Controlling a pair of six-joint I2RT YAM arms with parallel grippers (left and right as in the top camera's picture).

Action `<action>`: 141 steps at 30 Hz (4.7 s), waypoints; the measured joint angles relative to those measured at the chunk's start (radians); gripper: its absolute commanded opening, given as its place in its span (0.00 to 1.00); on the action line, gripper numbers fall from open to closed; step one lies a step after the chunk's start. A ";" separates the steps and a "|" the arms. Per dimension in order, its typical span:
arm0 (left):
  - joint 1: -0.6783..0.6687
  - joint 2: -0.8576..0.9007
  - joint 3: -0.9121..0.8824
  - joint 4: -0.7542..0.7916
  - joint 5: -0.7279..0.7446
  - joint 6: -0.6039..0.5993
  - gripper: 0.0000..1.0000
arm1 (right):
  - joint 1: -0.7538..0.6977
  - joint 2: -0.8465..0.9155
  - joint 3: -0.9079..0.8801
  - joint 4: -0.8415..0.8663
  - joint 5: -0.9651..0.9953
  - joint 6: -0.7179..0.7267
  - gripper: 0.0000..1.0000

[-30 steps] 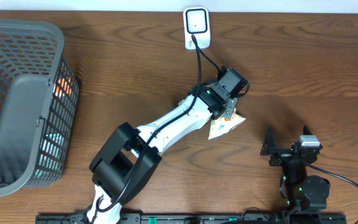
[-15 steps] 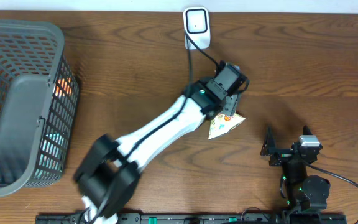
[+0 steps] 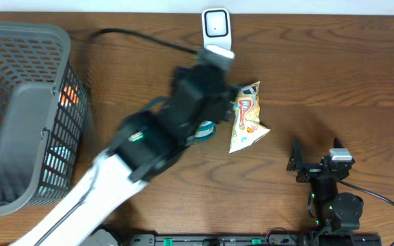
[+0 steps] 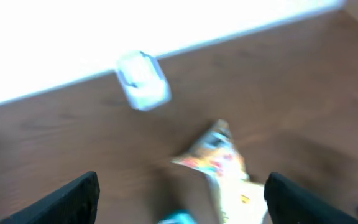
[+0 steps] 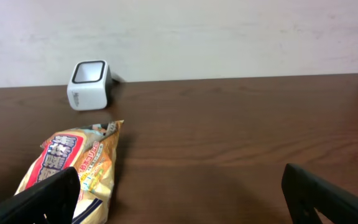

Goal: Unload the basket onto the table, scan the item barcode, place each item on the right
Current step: 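Place the snack bag right of the bottle and release, then reach into the basket and grasp the mint-green wipes pack, then carry the wipes pack to the scanner and hold it there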

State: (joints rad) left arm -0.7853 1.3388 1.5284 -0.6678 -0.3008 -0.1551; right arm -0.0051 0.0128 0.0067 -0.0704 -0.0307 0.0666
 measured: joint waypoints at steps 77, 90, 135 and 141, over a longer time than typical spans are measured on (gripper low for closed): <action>1.319 0.619 -0.224 -0.425 0.063 -0.821 0.07 | 0.000 0.000 0.000 0.000 0.001 0.000 0.99; 1.322 0.608 0.073 -0.663 0.103 -0.814 0.07 | 0.000 0.000 0.000 0.000 0.001 0.000 0.99; 0.255 -0.024 0.069 -0.577 0.291 -0.629 0.07 | 0.000 0.000 0.000 0.000 0.001 0.000 0.99; 0.090 0.107 0.050 -0.562 0.232 -0.646 0.07 | 0.000 0.000 0.000 0.000 0.001 0.000 0.99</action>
State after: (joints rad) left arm -0.6952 1.4460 1.5787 -1.2301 -0.0685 -0.8013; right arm -0.0051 0.0128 0.0067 -0.0704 -0.0296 0.0666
